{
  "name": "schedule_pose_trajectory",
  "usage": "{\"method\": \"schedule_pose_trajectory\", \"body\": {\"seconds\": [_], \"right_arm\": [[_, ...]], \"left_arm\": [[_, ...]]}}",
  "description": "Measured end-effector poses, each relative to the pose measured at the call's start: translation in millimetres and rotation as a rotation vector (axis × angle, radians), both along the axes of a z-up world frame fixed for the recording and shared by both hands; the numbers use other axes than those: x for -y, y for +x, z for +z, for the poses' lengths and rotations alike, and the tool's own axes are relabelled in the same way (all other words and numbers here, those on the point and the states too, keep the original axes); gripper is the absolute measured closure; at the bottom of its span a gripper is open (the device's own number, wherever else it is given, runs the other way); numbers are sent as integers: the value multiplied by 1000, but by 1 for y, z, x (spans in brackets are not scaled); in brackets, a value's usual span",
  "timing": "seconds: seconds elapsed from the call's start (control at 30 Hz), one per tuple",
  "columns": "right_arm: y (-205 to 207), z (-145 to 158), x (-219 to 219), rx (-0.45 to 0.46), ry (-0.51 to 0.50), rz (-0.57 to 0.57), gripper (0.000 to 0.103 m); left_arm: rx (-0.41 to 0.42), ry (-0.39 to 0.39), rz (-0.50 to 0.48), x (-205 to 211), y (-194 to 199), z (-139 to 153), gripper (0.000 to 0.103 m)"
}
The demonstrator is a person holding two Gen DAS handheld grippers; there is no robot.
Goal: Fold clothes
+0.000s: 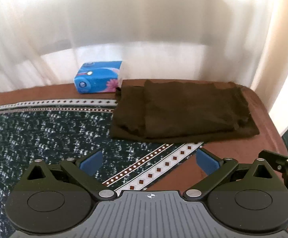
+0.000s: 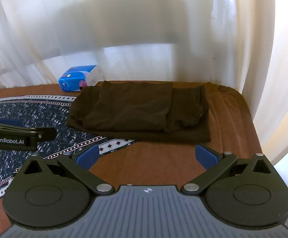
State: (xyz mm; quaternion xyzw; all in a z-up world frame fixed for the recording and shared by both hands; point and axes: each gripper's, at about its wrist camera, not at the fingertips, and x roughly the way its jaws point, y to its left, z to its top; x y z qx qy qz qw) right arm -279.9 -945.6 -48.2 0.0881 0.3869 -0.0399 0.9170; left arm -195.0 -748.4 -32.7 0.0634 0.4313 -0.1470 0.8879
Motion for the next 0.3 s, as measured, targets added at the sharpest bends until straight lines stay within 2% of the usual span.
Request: {"method": "schedule_pose_trajectory", "body": {"seconds": [0.3], "right_arm": [[3, -2, 2, -7, -3, -4, 1]], "left_arm": [[-19, -8, -19, 2, 3, -2, 0]]}}
